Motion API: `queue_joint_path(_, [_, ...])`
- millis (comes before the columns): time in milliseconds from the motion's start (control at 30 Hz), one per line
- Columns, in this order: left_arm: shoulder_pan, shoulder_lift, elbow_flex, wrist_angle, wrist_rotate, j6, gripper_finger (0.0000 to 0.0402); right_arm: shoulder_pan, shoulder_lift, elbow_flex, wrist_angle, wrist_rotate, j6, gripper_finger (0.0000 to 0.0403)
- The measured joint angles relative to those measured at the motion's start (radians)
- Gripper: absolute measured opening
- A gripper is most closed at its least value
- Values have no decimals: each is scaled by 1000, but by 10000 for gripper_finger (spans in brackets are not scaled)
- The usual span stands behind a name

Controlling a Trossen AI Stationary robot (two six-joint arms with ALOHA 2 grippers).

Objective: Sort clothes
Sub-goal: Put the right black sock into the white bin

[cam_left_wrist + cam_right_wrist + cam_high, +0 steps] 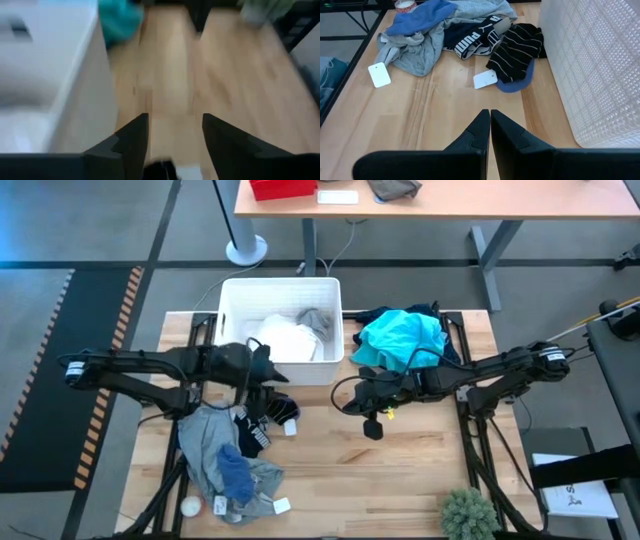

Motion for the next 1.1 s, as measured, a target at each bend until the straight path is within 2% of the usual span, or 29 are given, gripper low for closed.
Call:
queue_joint_path(233, [-64,7,80,-5,-19,75,189,0,0,-3,-3,0,-1,0])
queue_joint_path(500, [-169,59,52,-52,-22,41,164,0,0,-3,-3,0,-11,0])
queue_joint_path(833, [-220,292,46,-82,-56,-41,145,0,0,-3,-3,0,-3,0])
queue_joint_path(1100, [-220,441,46,-105,-127,-149,182,2,0,-3,-4,-8,1,0])
